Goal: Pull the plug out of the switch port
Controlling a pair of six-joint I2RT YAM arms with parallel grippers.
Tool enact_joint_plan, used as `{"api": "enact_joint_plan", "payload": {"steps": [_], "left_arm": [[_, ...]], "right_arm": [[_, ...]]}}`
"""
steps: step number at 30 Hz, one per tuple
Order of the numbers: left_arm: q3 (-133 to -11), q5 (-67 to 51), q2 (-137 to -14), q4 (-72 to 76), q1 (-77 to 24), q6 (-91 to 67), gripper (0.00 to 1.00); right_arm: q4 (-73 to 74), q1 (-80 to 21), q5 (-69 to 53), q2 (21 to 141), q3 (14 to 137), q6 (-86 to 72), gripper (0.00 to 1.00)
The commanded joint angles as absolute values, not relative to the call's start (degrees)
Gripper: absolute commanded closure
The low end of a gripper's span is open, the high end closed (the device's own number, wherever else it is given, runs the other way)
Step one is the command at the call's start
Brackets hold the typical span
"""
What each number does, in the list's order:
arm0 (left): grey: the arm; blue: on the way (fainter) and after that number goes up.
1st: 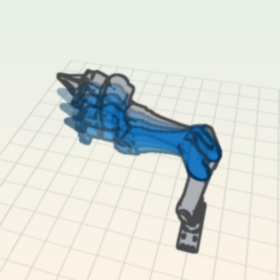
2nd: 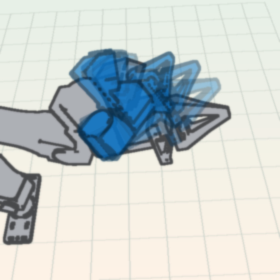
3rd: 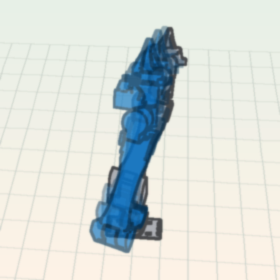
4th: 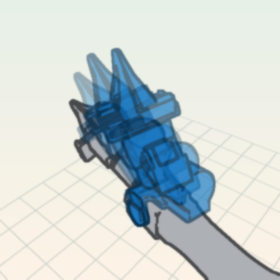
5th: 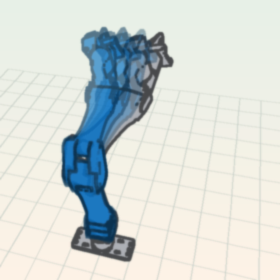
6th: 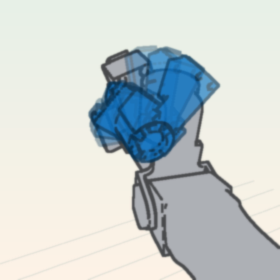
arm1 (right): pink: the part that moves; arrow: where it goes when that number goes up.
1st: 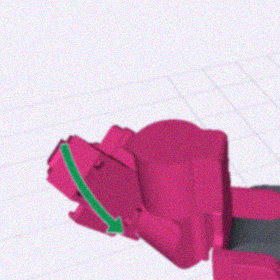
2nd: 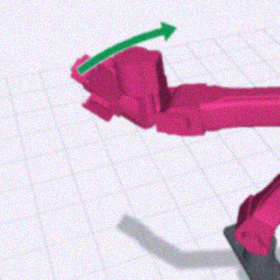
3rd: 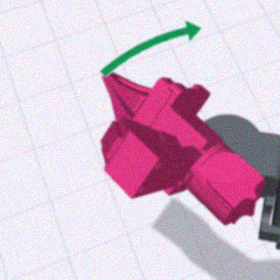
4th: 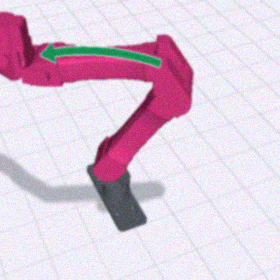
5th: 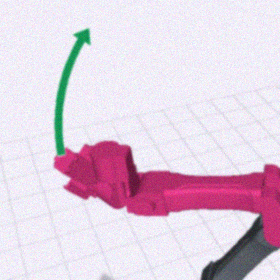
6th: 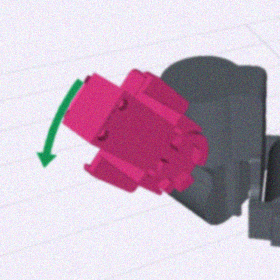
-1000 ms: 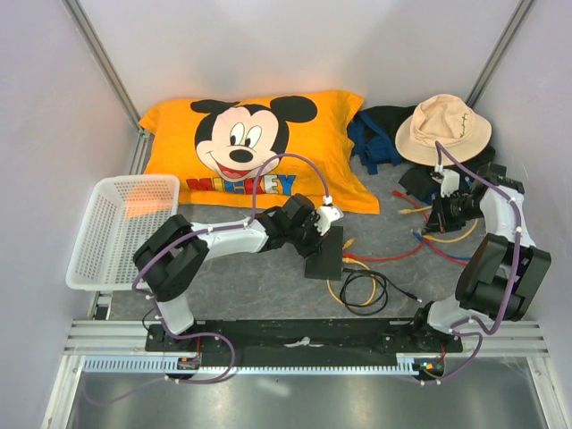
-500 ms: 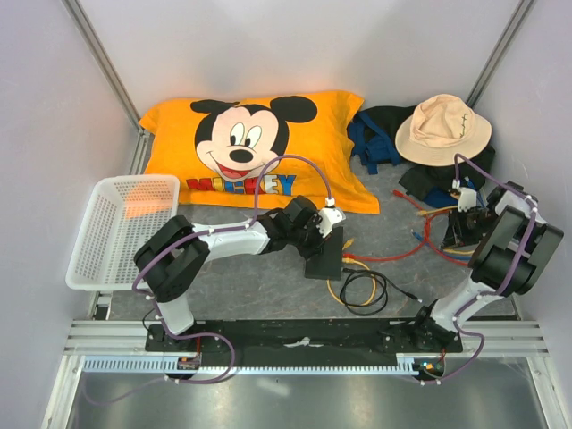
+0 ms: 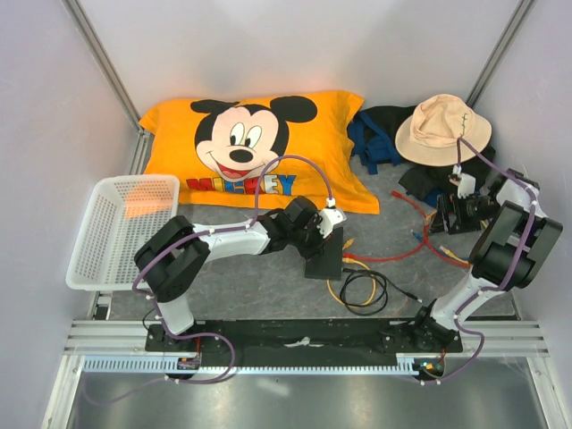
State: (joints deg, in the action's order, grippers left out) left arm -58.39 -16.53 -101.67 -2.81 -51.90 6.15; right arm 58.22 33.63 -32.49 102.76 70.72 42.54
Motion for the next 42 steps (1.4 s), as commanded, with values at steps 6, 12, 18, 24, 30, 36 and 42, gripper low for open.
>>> {"api": "enact_joint_plan", "payload": {"steps": [6, 12, 18, 24, 30, 36, 42], "left_arm": [[-55.46, -15.12, -106.08, -12.74, -53.26, 8.00, 0.98], [-55.28, -15.29, -106.00, -12.48, -53.26, 8.26, 0.98], [-55.28, -15.38, -106.26, -12.39, -53.26, 8.17, 0.98], [-55.20, -14.77, -105.91, -12.31, -53.17, 8.26, 0.98], [-55.46, -14.77, -106.08, -12.57, -53.17, 8.26, 0.98], [-55.37, -14.77, -105.73, -12.74, -53.26, 8.26, 0.98], [-55.28, -14.85, -105.64, -12.74, -53.26, 8.17, 0.98]], "right_arm": [[62.41, 18.20, -52.28, 93.43, 71.64, 40.35, 0.02], [63.98, 10.73, -55.10, 98.07, 66.63, 41.39, 0.02], [67.49, 4.93, -56.25, 108.60, 68.37, 42.98, 0.17], [67.68, 1.59, -56.95, 119.24, 71.97, 41.23, 0.35], [64.00, -3.33, -56.51, 123.83, 72.43, 37.63, 0.39], [54.33, -7.02, -56.51, 123.84, 69.44, 27.60, 0.41], [52.82, -9.32, -55.90, 124.36, 68.99, 26.63, 0.44]]}}
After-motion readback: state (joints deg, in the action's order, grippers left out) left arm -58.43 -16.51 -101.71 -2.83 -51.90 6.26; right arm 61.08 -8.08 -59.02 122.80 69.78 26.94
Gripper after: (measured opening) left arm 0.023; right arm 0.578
